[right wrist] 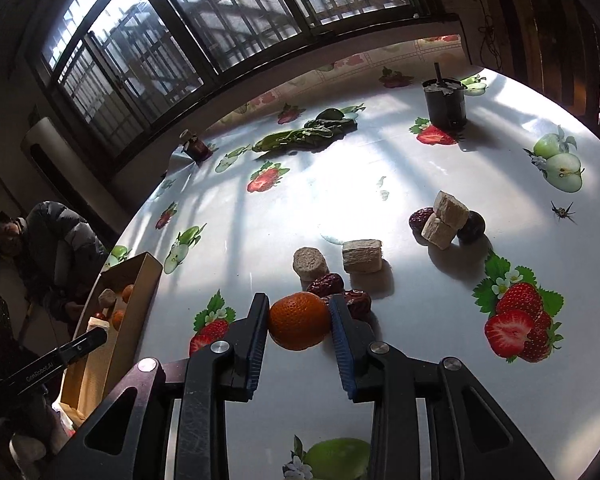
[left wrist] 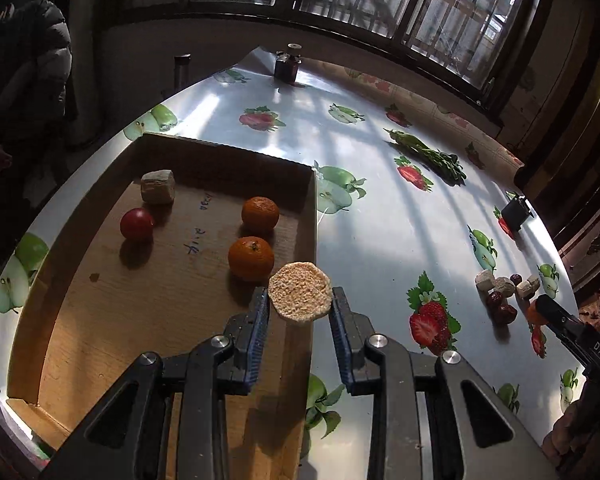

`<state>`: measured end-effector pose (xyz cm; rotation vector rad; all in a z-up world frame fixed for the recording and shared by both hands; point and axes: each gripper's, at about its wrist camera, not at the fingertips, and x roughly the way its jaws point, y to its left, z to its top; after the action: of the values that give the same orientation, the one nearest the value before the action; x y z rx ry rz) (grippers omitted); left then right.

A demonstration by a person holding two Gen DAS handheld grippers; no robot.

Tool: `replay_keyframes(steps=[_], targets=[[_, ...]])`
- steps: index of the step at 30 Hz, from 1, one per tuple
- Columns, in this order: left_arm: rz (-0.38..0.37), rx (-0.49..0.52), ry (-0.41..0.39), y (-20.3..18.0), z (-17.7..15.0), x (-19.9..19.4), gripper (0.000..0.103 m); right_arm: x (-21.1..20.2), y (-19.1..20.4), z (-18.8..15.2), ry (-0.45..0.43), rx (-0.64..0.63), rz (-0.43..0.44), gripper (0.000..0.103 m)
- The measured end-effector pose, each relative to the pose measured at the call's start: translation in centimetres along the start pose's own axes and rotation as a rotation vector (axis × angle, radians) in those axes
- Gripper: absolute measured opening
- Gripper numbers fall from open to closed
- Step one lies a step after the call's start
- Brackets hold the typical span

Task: Organize fruits
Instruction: 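Carry the cake slice and orange into the box with both grippers, release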

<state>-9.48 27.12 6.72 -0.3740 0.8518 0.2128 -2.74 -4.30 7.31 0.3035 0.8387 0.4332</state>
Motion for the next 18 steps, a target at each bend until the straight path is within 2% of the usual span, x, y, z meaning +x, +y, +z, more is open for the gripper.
replay_keyframes(steps=[4, 10, 15, 18], targets=[[0.091, -0.084, 0.001, 5.2, 0.7, 0.0, 0.03, 2.0, 7.9, -0.4, 0.038, -0.14, 0.064, 0.033], [0.138, -0.158, 0.079, 9.8, 2.0, 1.7, 0.03, 8.1, 18.0, -3.0, 0.158, -0.335, 0.123, 0.034], [0.17, -0.168, 0.112, 11.6, 3.0, 2.8, 0.03, 12.8, 23.3, -5.5, 0.238, -0.464, 0.124, 0.034], [0.155, -0.178, 0.125, 12.0, 2.8, 3.4, 0.03, 15.1, 25.2, -6.6, 0.264, -0.521, 0.094, 0.034]])
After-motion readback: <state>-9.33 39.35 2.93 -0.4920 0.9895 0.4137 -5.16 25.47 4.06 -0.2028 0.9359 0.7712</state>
